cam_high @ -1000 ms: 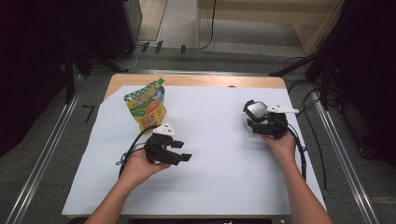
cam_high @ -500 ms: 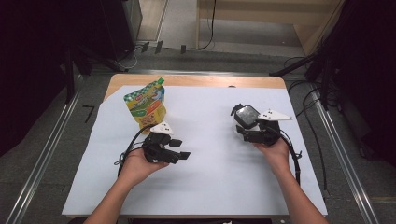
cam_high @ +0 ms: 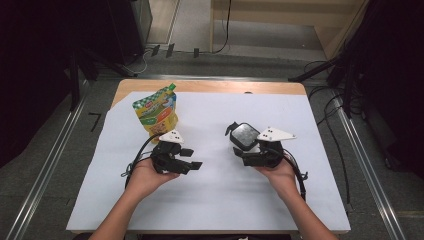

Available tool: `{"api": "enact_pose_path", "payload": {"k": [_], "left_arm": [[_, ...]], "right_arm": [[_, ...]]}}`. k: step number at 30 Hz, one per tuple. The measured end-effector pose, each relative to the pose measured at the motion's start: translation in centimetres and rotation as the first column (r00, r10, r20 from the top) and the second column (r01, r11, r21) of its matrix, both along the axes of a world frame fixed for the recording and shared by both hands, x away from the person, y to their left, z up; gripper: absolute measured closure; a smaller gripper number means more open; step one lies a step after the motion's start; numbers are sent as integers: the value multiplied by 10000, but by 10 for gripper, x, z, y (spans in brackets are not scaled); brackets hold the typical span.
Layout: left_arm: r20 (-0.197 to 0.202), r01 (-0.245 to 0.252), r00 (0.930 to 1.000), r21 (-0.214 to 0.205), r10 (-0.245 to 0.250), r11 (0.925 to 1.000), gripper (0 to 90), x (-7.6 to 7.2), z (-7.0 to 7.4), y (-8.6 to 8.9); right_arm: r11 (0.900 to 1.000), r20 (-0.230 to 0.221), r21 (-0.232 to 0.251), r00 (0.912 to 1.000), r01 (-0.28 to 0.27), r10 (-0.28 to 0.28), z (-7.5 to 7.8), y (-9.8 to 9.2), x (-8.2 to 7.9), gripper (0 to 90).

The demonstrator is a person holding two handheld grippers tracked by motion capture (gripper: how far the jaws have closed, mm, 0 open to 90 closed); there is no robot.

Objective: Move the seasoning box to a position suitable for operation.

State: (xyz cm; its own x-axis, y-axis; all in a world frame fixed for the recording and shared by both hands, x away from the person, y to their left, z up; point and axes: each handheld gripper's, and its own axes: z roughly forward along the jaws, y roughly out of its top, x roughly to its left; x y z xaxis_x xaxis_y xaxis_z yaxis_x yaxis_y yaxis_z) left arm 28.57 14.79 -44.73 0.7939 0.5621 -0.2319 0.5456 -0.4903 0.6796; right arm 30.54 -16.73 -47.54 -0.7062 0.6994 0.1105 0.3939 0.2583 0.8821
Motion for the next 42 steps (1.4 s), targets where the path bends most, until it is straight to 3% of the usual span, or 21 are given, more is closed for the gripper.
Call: {"api": "enact_pose_path", "payload": {"k": [13, 17, 21, 28, 33, 42], "left_arm": [[5, 1, 10000, 2, -1, 10000, 402, 0, 0, 0], [17, 5, 10000, -9, -5, 10000, 403, 0, 0, 1], [20, 26, 10000, -30, -26, 10000, 403, 0, -1, 1], [30, 66, 10000, 20, -66, 10000, 403, 0, -1, 0], [62, 131, 9999, 25, -132, 9999, 404, 1, -2, -1], [148, 91, 9998, -20, -91, 10000, 470, 12, 6, 1]], "right_arm": [[9953, -436, -39, 9943, -971, 968, -13, 39, -15, 165], [9909, -501, -462, 9910, -1265, 1242, -20, 47, -18, 165], [9887, -635, -619, 9891, -1368, 1328, -25, 50, -20, 165], [9907, -384, -584, 9919, -1231, 1210, -31, 48, -27, 164], [9863, -325, -894, 9902, -1384, 1360, -31, 48, -29, 156], [9858, -1110, -797, 9842, -1475, 1383, -21, 37, -32, 138]]}}
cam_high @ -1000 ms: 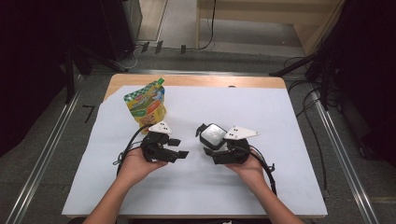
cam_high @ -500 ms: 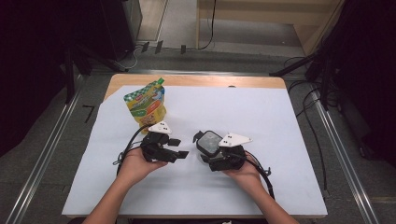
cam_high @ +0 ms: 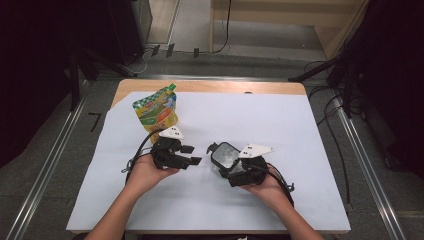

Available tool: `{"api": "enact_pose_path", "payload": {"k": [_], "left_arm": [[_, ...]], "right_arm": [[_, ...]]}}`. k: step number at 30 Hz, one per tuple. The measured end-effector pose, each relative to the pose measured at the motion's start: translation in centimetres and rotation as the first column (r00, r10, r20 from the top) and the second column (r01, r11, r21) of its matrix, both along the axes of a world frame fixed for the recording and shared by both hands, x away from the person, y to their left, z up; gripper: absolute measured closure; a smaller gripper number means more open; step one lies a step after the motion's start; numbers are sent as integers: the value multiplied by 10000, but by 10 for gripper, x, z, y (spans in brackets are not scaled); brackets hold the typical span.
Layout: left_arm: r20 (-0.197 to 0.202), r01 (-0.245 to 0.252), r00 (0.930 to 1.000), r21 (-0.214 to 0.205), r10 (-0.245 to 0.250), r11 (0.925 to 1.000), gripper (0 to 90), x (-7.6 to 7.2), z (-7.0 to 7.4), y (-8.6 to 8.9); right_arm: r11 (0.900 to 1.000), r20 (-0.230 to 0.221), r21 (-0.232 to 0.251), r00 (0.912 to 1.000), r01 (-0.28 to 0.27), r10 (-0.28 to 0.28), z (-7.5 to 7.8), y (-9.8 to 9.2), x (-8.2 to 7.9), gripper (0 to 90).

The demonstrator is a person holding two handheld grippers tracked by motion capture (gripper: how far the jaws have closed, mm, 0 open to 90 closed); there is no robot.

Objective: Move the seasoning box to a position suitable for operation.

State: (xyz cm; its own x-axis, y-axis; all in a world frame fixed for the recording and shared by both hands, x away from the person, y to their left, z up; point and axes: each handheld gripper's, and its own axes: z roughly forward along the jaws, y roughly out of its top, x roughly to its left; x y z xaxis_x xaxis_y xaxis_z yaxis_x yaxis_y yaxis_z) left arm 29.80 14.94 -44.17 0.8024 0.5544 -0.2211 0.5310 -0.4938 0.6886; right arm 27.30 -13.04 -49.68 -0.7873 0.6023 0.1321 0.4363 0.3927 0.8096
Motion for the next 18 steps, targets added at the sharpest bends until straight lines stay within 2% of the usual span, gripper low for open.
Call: {"api": "enact_pose_path", "payload": {"k": [3, 8, 10, 15, 18], "left_arm": [[78, -33, 10000, 134, 32, 9999, 510, 7, 5, 0], [20, -40, 10000, 308, 40, 9995, 625, 21, 9, 1], [-24, 6, 10000, 349, -5, 9994, 693, 26, 9, -1], [420, 82, 9991, 687, -111, 9976, 900, 37, 6, -13], [393, 288, 9987, 532, -309, 9982, 900, 45, 4, -21]], "right_arm": [[9999, -24, -162, 10000, 2, -2, 7, -7, -6, 143], [9998, -270, -201, 9996, 0, -5, 14, -25, -20, 223], [9997, -239, -231, 9997, 84, -89, 17, -30, -27, 334], [9998, -422, -8, 9989, -191, 190, 21, -31, -41, 663], [9998, -592, 119, 9981, -152, 159, 21, -24, -47, 812]]}}
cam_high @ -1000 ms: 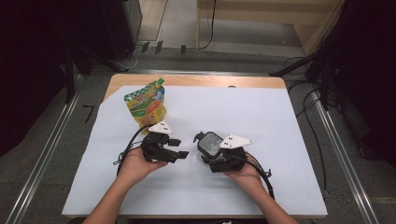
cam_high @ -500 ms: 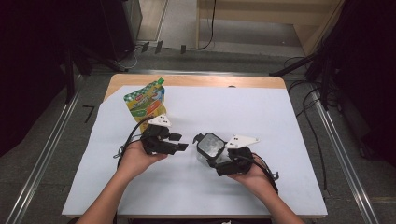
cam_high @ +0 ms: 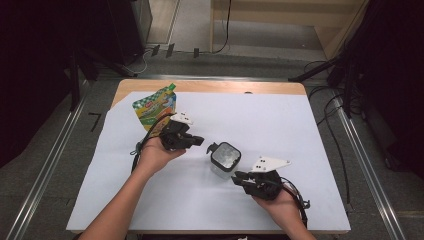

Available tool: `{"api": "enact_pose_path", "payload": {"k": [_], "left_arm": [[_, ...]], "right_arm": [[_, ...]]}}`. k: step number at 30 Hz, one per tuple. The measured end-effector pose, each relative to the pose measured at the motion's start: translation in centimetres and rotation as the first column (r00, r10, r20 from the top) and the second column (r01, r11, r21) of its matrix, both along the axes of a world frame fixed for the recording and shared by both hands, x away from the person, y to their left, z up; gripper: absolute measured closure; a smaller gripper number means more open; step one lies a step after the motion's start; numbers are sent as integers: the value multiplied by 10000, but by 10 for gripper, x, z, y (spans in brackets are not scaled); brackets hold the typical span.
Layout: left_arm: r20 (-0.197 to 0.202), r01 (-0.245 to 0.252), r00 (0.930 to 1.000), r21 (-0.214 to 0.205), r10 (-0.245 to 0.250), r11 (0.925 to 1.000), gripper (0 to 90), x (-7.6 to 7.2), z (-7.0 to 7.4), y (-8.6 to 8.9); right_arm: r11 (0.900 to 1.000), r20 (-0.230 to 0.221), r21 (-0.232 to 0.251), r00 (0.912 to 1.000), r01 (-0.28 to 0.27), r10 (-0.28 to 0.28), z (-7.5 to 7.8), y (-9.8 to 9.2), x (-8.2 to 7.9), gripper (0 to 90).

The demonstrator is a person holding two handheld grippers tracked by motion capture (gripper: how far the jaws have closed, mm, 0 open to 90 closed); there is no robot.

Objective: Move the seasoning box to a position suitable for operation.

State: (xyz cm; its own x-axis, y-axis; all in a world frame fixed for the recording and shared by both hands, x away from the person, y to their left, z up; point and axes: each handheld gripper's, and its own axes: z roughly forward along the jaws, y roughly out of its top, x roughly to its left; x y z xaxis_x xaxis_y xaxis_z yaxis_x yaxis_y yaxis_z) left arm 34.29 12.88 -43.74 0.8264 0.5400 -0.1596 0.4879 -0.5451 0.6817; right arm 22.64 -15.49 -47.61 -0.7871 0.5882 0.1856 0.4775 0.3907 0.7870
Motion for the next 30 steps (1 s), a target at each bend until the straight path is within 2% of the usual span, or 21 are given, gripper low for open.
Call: {"api": "enact_pose_path", "payload": {"k": [2, 3, 8, 13, 14, 17, 21, 24, 30], "left_arm": [[1, 121, 9999, 102, -121, 9999, 900, 6, -3, -6], [43, 151, 9999, 109, -151, 9998, 900, 9, -5, -8], [100, 545, 9985, -71, -545, 9985, 900, 22, -13, -21], [52, 963, 9953, 119, -963, 9953, 900, 25, -20, -37], [60, 1105, 9938, 259, -1107, 9935, 900, 24, -21, -39], [-1, 1174, 9931, 459, -1175, 9920, 900, 24, -23, -41], [-61, 1075, 9942, 261, -1074, 9939, 900, 23, -24, -39], [-85, 1081, 9941, 172, -1080, 9940, 900, 23, -24, -37], [-162, 1127, 9935, 118, -1126, 9936, 900, 20, -24, -34]], "right_arm": [[10000, -96, 54, 10000, 9, -8, -3, 6, -3, 894], [10000, -106, 76, 9999, -34, 34, -4, 9, -3, 900], [9999, -49, 17, 9999, -114, 114, -11, 25, -7, 900], [9999, 23, 102, 10000, -81, 80, -15, 34, -5, 900], [9999, -42, 148, 10000, 0, 1, -16, 35, -5, 900], [9995, -55, 267, 9999, 158, -157, -17, 35, -2, 900], [9992, -3, 244, 9995, 319, -320, -17, 32, 0, 900], [9993, -67, 294, 9997, 219, -217, -16, 30, 1, 900], [9999, -98, 85, 9999, 124, -123, -18, 28, 2, 900]]}}
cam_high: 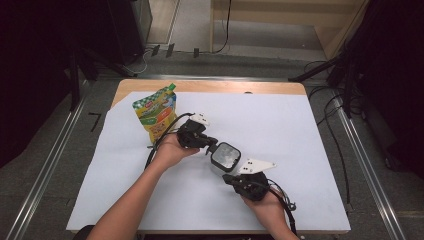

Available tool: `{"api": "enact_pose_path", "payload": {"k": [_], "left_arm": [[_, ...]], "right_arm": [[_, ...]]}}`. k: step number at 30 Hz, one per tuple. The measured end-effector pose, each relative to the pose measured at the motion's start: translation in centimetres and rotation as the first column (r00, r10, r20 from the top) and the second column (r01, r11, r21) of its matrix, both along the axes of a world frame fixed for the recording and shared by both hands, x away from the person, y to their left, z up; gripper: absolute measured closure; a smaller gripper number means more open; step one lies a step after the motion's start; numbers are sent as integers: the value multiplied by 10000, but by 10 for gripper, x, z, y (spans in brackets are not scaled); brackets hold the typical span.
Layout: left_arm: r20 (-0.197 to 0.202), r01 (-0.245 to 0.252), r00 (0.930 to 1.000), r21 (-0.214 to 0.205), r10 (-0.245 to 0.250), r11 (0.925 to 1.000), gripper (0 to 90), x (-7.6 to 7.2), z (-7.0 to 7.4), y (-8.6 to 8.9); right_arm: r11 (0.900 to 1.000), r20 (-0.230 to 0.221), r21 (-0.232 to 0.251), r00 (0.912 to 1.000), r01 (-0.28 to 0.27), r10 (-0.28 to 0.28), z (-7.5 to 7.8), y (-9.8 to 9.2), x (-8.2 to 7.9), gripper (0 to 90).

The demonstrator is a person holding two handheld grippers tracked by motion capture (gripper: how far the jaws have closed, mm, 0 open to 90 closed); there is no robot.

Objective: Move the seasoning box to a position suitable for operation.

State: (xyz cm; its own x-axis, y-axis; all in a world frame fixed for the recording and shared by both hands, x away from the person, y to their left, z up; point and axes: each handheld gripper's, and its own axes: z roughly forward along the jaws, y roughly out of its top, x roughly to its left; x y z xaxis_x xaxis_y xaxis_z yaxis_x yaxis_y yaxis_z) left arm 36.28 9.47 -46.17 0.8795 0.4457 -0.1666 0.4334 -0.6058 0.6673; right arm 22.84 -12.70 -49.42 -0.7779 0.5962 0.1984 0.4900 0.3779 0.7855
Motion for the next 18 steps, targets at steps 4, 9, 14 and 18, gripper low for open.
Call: {"api": "enact_pose_path", "payload": {"k": [4, 9, 14, 18], "left_arm": [[-24, 69, 10000, -71, -69, 10000, 900, -2, 0, 0], [-62, 453, 9990, 87, -452, 9989, 900, -10, 1, -4], [-122, 381, 9992, -66, -382, 9993, 900, -18, 3, -4], [-203, 430, 9989, -84, -431, 9990, 900, -23, 4, -2]], "right_arm": [[10000, -102, -65, 9999, -6, 6, -1, -3, 1, 900], [9997, -167, -75, 9996, 231, -233, 0, -9, 2, 900], [9991, -246, -88, 9988, 416, -418, 0, -16, 6, 900], [9983, -262, -124, 9980, 574, -577, 0, -22, 8, 900]]}}
